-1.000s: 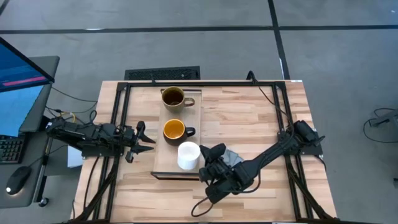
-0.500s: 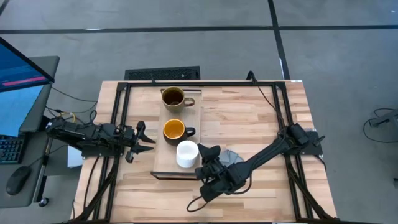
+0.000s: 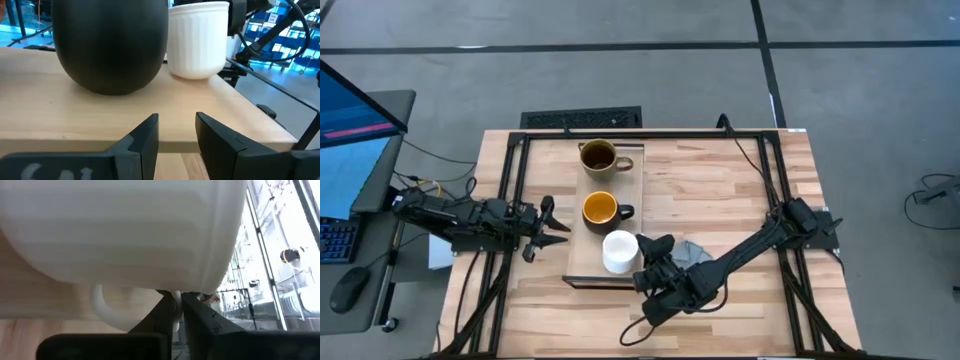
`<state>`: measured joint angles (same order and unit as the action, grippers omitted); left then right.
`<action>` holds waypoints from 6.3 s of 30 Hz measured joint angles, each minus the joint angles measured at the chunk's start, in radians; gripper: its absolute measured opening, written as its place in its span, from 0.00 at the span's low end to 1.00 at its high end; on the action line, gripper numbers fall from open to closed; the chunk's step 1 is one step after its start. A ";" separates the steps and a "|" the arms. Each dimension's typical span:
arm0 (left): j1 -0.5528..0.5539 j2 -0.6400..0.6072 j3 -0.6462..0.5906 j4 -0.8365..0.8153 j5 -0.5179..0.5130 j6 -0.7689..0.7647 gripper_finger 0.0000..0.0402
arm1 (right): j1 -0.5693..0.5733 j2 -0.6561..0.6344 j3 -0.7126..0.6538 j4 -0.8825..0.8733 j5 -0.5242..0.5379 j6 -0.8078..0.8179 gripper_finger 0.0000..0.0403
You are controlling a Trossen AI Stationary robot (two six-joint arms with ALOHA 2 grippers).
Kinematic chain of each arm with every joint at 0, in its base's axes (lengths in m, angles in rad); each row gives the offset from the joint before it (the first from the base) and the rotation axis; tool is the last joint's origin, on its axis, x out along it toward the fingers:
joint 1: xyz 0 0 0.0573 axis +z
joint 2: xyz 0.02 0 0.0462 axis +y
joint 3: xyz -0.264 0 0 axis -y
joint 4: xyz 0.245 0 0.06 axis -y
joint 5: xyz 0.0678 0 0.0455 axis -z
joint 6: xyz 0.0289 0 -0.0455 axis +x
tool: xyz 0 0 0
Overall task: Stack small to large cups/mugs on shelf
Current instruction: Put the white mug on the shelf
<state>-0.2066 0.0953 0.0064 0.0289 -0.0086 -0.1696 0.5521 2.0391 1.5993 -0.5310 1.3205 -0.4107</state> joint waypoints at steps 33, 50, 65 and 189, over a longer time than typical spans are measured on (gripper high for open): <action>0.000 0.003 0.000 0.000 -0.002 0.000 0.30 | 0.017 -0.002 0.000 0.017 -0.023 -0.069 0.22; 0.000 0.003 0.000 0.000 -0.002 -0.002 0.30 | 0.018 -0.002 0.000 0.054 -0.020 -0.069 0.35; 0.000 0.003 0.000 0.000 -0.002 -0.004 0.30 | 0.073 -0.007 0.086 0.106 -0.095 -0.069 0.34; 0.000 0.003 0.000 0.000 0.002 -0.030 0.30 | -0.018 -0.006 0.096 0.417 -0.528 -0.143 0.32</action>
<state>-0.2062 0.0986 0.0065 0.0288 -0.0063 -0.1993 0.5339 2.0327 1.6955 -0.1144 0.7920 -0.5542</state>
